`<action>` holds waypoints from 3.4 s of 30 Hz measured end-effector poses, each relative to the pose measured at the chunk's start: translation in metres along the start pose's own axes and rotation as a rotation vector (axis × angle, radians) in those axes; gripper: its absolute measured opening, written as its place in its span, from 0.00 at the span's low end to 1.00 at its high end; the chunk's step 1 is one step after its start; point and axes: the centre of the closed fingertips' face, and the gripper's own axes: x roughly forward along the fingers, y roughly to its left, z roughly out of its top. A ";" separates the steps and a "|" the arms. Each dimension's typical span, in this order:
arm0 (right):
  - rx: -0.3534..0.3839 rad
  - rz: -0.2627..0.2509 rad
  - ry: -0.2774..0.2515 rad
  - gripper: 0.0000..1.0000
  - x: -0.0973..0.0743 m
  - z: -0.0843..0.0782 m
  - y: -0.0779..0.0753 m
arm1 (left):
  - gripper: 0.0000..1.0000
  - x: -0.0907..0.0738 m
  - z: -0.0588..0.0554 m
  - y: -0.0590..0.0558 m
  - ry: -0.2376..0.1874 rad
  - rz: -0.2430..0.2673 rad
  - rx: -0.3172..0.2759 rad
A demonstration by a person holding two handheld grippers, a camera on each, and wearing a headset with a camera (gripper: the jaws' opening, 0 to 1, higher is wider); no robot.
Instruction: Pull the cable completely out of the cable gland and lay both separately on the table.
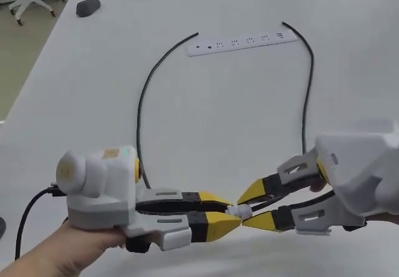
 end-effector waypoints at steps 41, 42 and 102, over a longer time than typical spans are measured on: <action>0.216 0.032 -0.096 0.06 -0.012 0.011 0.004 | 0.15 0.000 0.010 -0.006 0.065 0.001 0.095; 0.179 0.022 -0.090 0.06 -0.012 0.010 0.002 | 0.15 0.000 0.010 -0.005 0.067 0.001 0.071; 0.105 0.015 -0.103 0.07 -0.016 0.023 -0.006 | 0.15 -0.004 0.025 -0.006 0.007 0.017 0.137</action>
